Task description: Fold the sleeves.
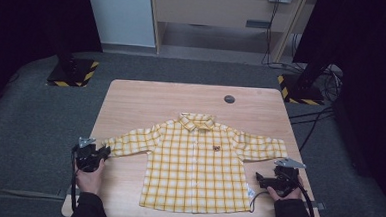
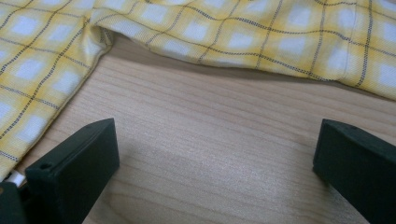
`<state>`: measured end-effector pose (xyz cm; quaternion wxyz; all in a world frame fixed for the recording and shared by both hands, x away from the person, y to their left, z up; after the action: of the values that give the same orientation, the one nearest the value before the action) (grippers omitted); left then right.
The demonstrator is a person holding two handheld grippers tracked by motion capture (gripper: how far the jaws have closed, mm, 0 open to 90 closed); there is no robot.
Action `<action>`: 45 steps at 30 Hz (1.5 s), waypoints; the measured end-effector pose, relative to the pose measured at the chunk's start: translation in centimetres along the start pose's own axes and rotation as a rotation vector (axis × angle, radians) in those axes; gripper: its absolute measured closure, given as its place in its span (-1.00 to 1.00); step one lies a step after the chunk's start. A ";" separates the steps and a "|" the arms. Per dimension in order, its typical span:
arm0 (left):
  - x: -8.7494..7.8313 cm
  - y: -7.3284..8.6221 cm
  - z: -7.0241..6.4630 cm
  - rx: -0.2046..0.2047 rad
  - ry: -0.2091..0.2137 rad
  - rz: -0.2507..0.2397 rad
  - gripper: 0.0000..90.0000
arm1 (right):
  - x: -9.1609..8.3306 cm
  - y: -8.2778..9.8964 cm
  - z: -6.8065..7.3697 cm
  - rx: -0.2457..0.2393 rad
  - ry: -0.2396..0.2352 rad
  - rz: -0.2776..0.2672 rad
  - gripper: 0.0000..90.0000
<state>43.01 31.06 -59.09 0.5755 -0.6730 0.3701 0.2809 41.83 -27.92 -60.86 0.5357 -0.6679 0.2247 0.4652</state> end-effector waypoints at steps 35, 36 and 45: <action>-3.3 -1.2 -2.3 0.048 0.067 -0.087 0.82 | 0.0 0.0 0.0 0.001 0.000 0.001 -0.99; -3.4 -1.3 -2.5 0.052 0.070 -0.090 0.81 | 0.0 0.0 0.0 0.001 0.000 0.001 -0.99; -4.2 -1.7 -5.1 0.110 0.106 -0.106 0.81 | 0.0 0.0 0.0 0.001 0.000 0.001 -0.99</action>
<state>41.72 26.90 -53.84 0.6052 -0.6729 0.3790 0.1931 41.82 -27.91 -60.86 0.5359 -0.6674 0.2252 0.4655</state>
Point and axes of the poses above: each handheld gripper's, and its own axes: x roughly forward along the jaws, y roughly out of its underside, z roughly to its left, the point moved 9 cm from there along x, roughly forward along the jaws, and after that the axes turned 15 degrees about z, right-handed, at the moved point
